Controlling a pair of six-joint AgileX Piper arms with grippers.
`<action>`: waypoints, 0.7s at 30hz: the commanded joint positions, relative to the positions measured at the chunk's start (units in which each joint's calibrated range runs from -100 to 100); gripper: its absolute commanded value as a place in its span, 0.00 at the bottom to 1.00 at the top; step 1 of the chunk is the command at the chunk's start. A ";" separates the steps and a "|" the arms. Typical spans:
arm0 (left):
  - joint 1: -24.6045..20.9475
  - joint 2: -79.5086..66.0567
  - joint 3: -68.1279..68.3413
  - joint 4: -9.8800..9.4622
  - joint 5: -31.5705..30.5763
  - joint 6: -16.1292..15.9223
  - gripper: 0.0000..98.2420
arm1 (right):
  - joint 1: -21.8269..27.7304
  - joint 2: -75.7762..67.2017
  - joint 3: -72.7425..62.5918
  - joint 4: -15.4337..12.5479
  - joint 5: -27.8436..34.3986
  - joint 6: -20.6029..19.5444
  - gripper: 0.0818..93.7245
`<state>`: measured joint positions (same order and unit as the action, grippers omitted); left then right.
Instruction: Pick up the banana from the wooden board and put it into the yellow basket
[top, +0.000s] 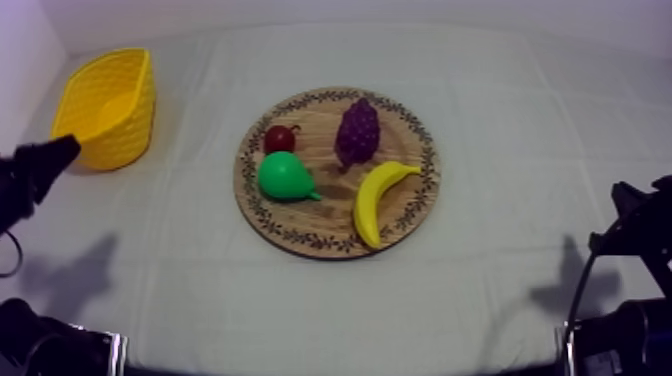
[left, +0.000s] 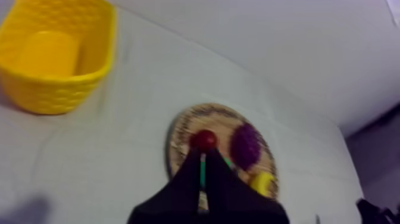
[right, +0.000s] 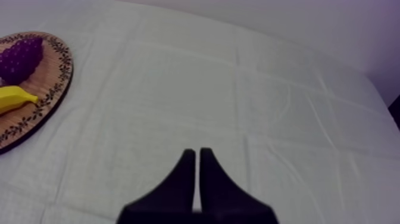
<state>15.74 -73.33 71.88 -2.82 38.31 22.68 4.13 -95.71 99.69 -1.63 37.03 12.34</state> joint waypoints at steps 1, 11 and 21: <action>7.42 10.69 -18.09 -0.47 5.02 1.53 0.01 | 0.01 -0.04 -0.03 -0.01 -0.02 0.00 0.01; 19.17 34.86 -49.76 1.31 19.69 6.22 0.01 | 0.01 -0.04 -0.03 -0.01 -0.02 0.01 0.01; 21.86 53.08 -61.57 8.07 23.33 3.41 0.04 | 0.01 -0.04 -0.03 -0.01 -0.02 0.00 0.01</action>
<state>38.06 -24.95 12.17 2.95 61.97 29.30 4.13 -95.71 99.69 -1.63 37.03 12.42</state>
